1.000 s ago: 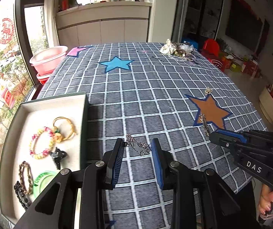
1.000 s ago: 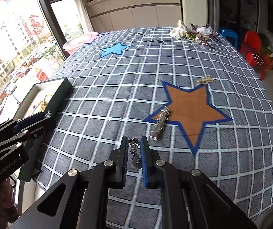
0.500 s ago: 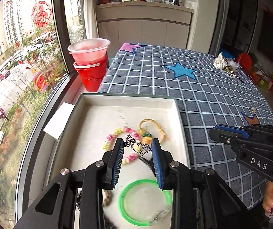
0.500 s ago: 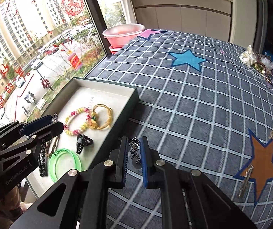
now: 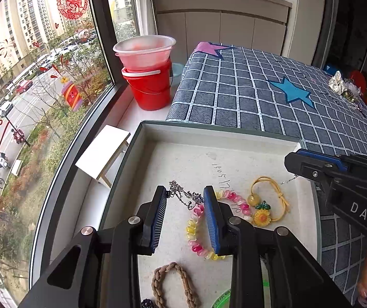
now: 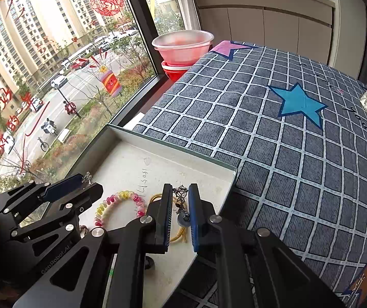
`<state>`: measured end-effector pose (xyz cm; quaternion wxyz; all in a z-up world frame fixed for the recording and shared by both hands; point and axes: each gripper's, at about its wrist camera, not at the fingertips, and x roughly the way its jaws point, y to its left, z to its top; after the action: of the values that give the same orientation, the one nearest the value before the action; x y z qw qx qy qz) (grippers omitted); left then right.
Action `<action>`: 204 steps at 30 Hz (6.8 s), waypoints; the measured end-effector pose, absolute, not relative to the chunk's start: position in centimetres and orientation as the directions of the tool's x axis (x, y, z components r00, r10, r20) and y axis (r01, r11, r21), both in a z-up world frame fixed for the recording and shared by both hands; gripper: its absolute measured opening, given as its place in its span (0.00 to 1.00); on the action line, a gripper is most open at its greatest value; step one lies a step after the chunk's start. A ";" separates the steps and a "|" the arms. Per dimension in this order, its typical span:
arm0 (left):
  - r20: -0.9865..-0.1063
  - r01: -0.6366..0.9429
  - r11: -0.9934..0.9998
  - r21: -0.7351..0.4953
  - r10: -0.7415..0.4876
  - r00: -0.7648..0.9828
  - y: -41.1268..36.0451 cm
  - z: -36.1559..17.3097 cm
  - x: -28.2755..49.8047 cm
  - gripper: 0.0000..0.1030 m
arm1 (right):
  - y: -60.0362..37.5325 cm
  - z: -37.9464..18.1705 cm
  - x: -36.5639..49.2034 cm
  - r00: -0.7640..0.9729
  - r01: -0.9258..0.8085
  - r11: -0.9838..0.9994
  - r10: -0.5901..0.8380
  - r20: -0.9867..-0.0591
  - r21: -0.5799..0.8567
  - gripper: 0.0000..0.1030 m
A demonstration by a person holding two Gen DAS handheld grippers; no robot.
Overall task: Organize jewelry
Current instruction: 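Carry both charms into the white tray and open both tools, then move both tools back over the table toward the silver barrette, then grasp the bunny-ear hair clip with the right tool, then grasp the silver barrette with left tool while right holds bunny-ear clip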
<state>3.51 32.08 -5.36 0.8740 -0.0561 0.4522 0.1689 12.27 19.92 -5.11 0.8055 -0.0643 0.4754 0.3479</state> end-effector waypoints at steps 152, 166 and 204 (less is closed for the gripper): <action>-0.857 0.205 0.978 -0.032 -0.132 0.497 -1.5 -8.0 8.5 0.24 | -13.0 -8.5 21.2 0.520 -0.143 0.989 0.109 -0.847 0.039 0.52; -0.844 0.199 0.979 -0.048 -0.147 0.515 0.0 -7.3 6.6 0.24 | -15.5 -7.3 15.7 0.538 -0.164 0.972 0.229 -0.811 0.166 0.09; -0.775 0.153 0.982 -0.108 -0.180 0.606 6.1 -4.0 -0.2 0.24 | -12.8 -5.5 3.6 0.527 -0.190 0.954 0.299 -0.796 0.232 0.09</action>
<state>-0.20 6.15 -3.99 0.8960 -0.0154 0.4339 -0.0928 3.63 -12.80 -5.51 0.8718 0.0583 0.4657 0.1403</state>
